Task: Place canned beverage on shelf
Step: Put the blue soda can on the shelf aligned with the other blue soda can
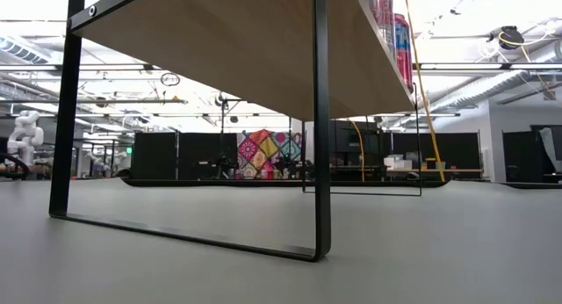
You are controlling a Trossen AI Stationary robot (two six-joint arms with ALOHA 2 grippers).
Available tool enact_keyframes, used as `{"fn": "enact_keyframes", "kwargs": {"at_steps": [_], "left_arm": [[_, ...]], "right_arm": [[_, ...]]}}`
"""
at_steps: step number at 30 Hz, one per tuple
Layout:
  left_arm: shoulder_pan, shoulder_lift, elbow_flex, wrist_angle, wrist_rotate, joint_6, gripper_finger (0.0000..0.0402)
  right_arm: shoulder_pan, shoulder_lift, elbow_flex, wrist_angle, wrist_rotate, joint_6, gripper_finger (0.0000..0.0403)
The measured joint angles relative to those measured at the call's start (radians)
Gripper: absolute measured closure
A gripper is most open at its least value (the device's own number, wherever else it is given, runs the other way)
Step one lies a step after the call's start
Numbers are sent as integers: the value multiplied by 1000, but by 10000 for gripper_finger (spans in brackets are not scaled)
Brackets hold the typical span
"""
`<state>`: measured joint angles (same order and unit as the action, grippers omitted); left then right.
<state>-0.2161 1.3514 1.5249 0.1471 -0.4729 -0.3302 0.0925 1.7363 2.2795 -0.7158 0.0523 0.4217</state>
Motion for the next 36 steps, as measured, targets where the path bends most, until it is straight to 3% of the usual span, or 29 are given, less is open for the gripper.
{"fn": "enact_keyframes", "kwargs": {"at_steps": [36], "left_arm": [[0,-1,0,2,-3,5,175]], "right_arm": [[-2,0,0,1,-5,-63,215]]}}
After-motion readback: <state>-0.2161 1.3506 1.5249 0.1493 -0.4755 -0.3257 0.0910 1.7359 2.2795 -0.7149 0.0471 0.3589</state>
